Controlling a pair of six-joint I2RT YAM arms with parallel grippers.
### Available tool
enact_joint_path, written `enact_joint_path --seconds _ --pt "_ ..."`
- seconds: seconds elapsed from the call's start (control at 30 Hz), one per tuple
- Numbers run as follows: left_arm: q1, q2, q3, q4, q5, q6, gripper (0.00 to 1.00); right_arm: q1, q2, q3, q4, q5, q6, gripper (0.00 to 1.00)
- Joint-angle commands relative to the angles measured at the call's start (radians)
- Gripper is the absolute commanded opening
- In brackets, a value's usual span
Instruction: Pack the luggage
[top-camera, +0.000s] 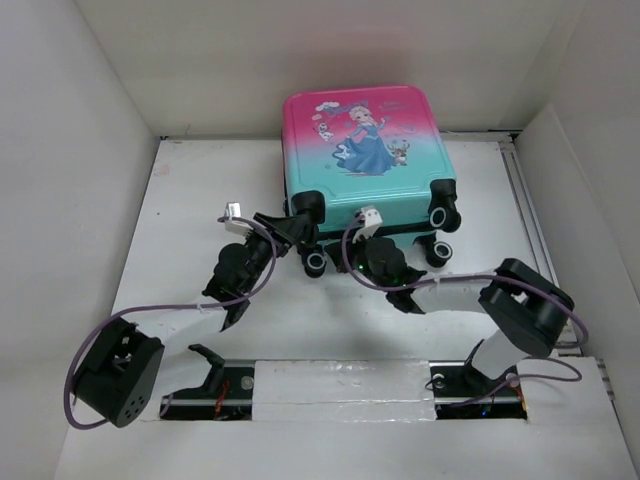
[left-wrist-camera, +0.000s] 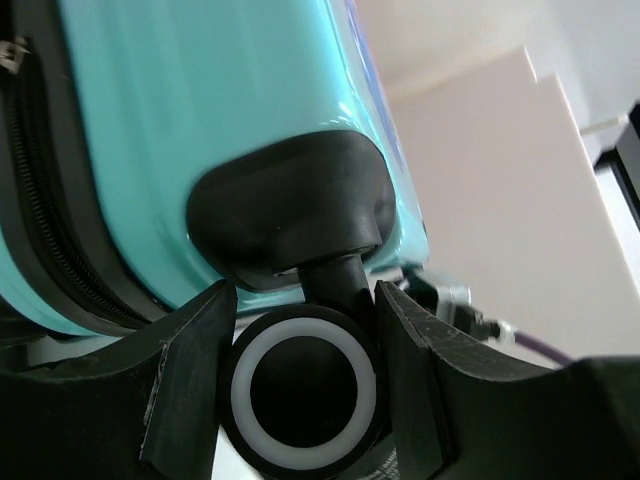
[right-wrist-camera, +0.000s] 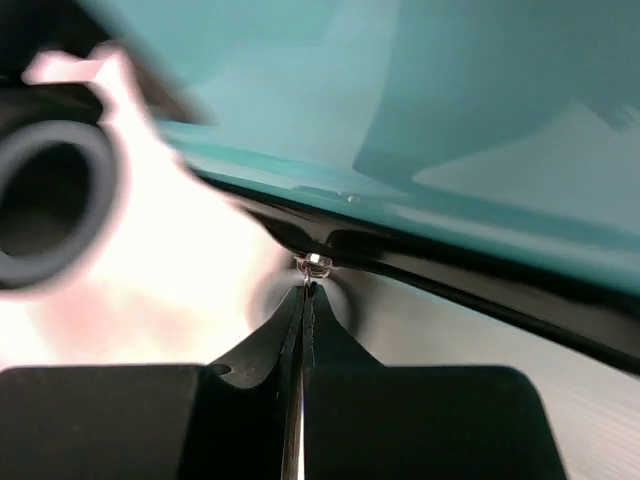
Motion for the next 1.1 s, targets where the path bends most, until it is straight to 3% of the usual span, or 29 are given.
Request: enact_joint_path --seconds 0.0,0.23,0.47,0.5,0.57,0.6,0.63,0.73,0.9,1.07 --pt "-0.060 -0.015 0.102 0.118 0.158 -0.012 0.00 0.114 0.056 0.105 0.089 -0.327 0.030 0.00" --pt "-0.200 -0.005 0.149 0.127 0.158 -0.023 0.00 0.149 0.202 0.186 0.173 -0.419 0.114 0.00" --pt "-0.241 0.014 0.175 0.090 0.104 0.025 0.00 0.124 0.058 -0.011 0.201 -0.293 0.153 0.00" --pt "-0.241 0.014 0.175 0.058 0.095 0.040 0.02 0.112 0.026 -0.030 0.201 -0.293 0.163 0.00" --pt "-0.241 -0.021 0.189 0.006 0.073 0.109 0.18 0.102 0.004 -0.071 0.190 -0.307 0.174 0.00" --pt "-0.241 -0.037 0.198 -0.075 0.055 0.138 0.31 0.101 0.004 -0.071 0.190 -0.316 0.174 0.00" --pt "-0.241 -0.052 0.207 -0.113 0.038 0.169 0.38 0.101 -0.007 -0.080 0.190 -0.316 0.174 0.00" --pt "-0.232 -0.116 0.221 -0.256 -0.032 0.247 0.53 0.101 -0.016 -0.081 0.177 -0.344 0.174 0.00" --pt "-0.211 -0.247 0.172 -0.454 -0.192 0.324 0.58 0.101 -0.047 -0.090 0.151 -0.354 0.163 0.00" --pt "-0.145 -0.324 0.134 -0.505 -0.154 0.336 0.64 0.083 -0.090 -0.099 0.105 -0.336 0.163 0.00"
